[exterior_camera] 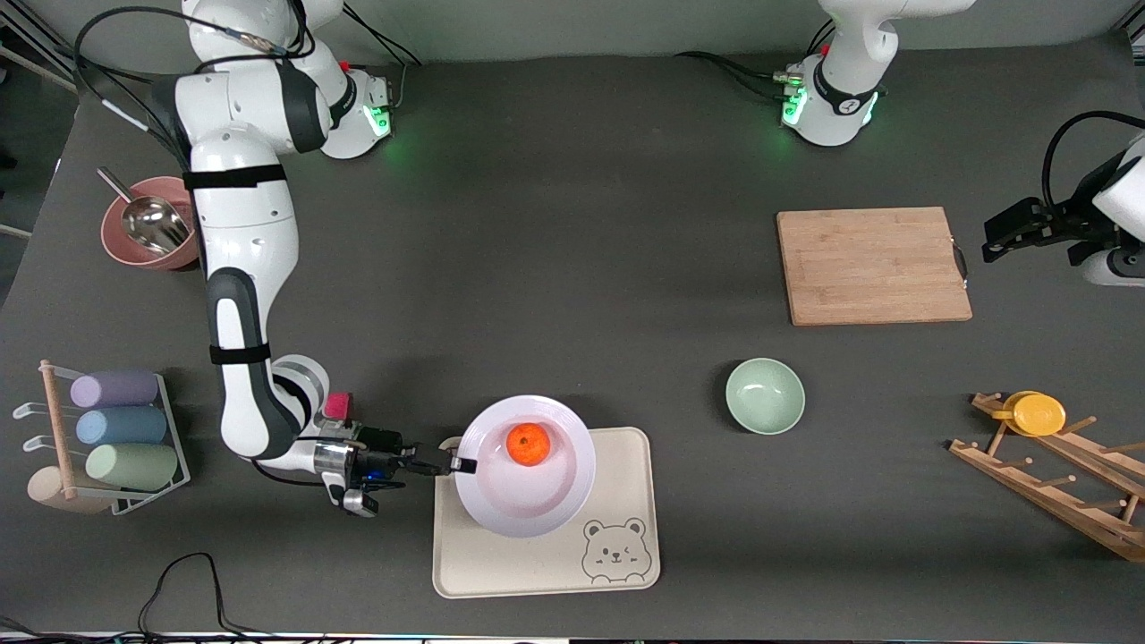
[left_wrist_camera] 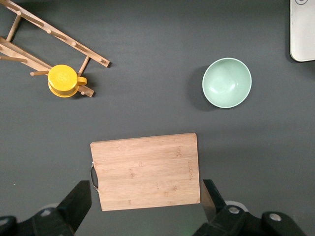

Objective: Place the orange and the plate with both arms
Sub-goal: 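Carry the plate with the right gripper onto the bear tray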

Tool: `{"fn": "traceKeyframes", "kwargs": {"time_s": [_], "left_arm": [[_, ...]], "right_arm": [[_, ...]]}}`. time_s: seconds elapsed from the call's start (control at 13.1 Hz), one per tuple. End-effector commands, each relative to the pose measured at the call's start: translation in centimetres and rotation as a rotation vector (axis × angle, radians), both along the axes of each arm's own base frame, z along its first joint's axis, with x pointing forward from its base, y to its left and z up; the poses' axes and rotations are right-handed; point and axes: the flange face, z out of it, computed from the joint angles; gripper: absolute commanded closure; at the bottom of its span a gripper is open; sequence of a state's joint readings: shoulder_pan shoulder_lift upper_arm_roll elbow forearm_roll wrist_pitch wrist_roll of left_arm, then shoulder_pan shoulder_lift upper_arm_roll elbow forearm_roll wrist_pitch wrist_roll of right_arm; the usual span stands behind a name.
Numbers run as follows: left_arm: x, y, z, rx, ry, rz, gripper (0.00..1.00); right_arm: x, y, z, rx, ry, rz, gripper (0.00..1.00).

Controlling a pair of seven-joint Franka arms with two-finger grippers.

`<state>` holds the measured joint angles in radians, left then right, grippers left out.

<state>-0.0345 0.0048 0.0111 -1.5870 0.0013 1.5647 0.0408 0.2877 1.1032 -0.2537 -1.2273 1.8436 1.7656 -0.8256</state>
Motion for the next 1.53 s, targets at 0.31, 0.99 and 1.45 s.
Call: {"fn": "traceKeyframes", "kwargs": {"time_s": [0.31,0.99,1.45], "left_arm": [[-0.2,-0.2,0.1,0.015,-0.024,-0.006,0.0],[-0.2,-0.3,-0.1,0.015,-0.021,-0.007,0.0],[-0.9,-0.2,0.0,0.012,0.032,0.001,0.0]], "right_arm": [[4.5,-0.5,-1.4,0.024,-0.046,-0.155,1.0],[3.5,1.4,-4.8,-0.024,-0.009,-0.223,1.0],[2.8,3.0,-5.1,-0.067,-0.035,-0.168,0.97]]}}
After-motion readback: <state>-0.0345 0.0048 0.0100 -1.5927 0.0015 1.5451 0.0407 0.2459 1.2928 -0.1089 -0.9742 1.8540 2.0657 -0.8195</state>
